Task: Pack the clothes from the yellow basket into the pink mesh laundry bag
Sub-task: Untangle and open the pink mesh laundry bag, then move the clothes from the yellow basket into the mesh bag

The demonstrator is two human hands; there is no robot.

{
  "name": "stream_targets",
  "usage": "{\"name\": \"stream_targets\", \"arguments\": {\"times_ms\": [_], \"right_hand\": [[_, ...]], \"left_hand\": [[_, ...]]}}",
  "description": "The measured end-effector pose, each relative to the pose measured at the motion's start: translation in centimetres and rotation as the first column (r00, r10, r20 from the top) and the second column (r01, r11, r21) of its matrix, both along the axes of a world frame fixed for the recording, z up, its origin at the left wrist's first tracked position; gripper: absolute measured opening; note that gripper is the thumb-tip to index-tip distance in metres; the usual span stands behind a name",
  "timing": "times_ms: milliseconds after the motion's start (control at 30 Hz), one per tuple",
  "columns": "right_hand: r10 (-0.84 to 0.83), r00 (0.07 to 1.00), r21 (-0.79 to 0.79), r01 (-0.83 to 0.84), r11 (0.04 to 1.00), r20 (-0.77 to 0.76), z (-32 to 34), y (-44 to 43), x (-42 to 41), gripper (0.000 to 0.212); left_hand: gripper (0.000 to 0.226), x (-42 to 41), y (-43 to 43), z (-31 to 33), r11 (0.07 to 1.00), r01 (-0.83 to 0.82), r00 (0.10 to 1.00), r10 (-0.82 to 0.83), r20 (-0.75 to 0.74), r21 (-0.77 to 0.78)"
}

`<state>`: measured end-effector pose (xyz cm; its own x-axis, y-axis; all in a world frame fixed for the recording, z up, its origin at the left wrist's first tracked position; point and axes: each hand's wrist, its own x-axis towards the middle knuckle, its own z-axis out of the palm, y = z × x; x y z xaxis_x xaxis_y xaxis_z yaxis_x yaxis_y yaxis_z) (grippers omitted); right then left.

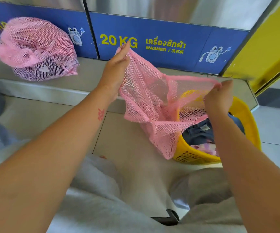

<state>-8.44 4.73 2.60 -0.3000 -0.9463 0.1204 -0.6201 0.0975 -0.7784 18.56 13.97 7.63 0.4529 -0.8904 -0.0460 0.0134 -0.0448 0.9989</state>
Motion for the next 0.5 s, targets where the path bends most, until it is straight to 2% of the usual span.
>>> {"name": "stream_targets", "arguments": {"times_ms": [133, 267, 367, 400, 433, 500], "right_hand": [[-0.048, 0.981, 0.216, 0.089, 0.972, -0.189, -3.4, 0.9, -3.0, 0.036], [0.213, 0.939, 0.412, -0.086, 0.907, -0.272, -7.0, 2.2, -3.0, 0.056], [0.347, 0.906, 0.432, -0.219, 0.875, -0.243, -8.4, 2.9, -2.1, 0.052], [0.386, 0.879, 0.435, -0.241, 0.867, -0.281, -8.8, 3.0, -1.8, 0.056], [0.39, 0.853, 0.416, -0.233, 0.879, -0.347, -9.1, 3.0, -1.5, 0.059], [0.301, 0.837, 0.274, -0.19, 0.943, -0.456, -9.1, 3.1, -1.1, 0.06]], "left_hand": [[0.046, -3.2, -0.9, 0.3, 0.984, 0.175, 0.982, -0.176, 0.061, 0.02], [0.049, -5.7, -1.5, -0.9, 0.939, 0.333, 0.932, -0.341, 0.122, 0.084], [0.049, -6.6, -2.2, -1.4, 0.914, 0.39, 0.911, -0.401, 0.094, 0.111], [0.049, -6.8, -2.5, -1.5, 0.909, 0.399, 0.908, -0.41, 0.086, 0.117], [0.049, -6.9, -2.8, -1.5, 0.906, 0.405, 0.907, -0.415, 0.076, 0.122], [0.049, -7.2, -3.3, -1.6, 0.904, 0.408, 0.908, -0.417, 0.051, 0.13]]}}
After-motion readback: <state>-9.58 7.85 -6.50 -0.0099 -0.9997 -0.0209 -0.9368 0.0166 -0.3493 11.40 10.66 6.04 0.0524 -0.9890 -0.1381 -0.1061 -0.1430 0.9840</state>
